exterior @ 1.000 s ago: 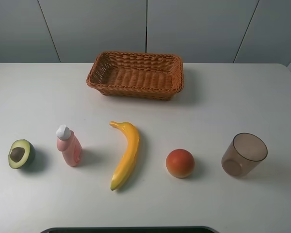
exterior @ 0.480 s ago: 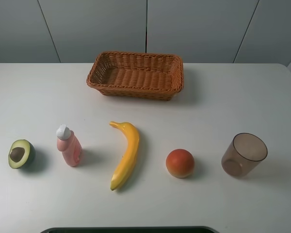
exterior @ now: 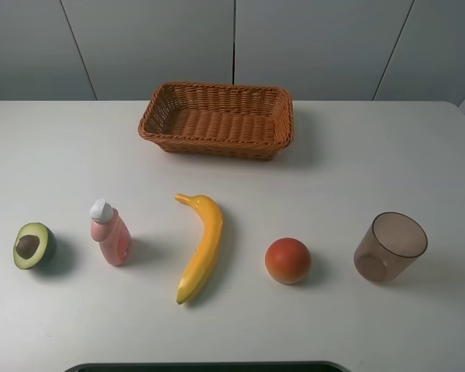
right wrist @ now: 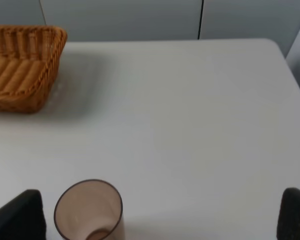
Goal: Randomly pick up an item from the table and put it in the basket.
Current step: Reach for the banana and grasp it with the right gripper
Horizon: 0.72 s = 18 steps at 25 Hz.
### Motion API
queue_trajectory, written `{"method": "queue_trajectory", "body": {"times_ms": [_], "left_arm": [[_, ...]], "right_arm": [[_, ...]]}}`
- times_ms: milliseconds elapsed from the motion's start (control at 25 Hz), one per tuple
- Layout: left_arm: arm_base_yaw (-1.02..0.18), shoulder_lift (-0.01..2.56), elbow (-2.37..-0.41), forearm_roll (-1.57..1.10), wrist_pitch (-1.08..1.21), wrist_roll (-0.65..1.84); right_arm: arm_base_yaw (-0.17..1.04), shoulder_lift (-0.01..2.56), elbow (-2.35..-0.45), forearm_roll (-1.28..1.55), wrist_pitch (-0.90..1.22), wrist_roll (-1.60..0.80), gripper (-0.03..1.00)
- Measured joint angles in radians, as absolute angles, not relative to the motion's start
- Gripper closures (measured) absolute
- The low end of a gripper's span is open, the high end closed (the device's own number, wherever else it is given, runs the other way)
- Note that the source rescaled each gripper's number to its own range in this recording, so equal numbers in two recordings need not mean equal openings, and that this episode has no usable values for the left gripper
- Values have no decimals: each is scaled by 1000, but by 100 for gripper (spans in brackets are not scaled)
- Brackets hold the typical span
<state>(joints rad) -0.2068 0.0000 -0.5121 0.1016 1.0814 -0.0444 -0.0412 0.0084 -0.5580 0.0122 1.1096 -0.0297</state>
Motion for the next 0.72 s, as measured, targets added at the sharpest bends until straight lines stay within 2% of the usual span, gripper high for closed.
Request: {"method": "queue_trajectory", "body": {"times_ms": [200,440,720], "left_arm": [[-207,0,-512,102,1081,-44],[-207,0,-512,102,1081,-44],[-207,0,-512,102,1081,-44]], "right_arm": [[-41,196,-691,14,1121,-90,-3],[-41,555,-868,140,1132,-168,-3],[-7,821,-924,275,1085,-204,-3]]}}
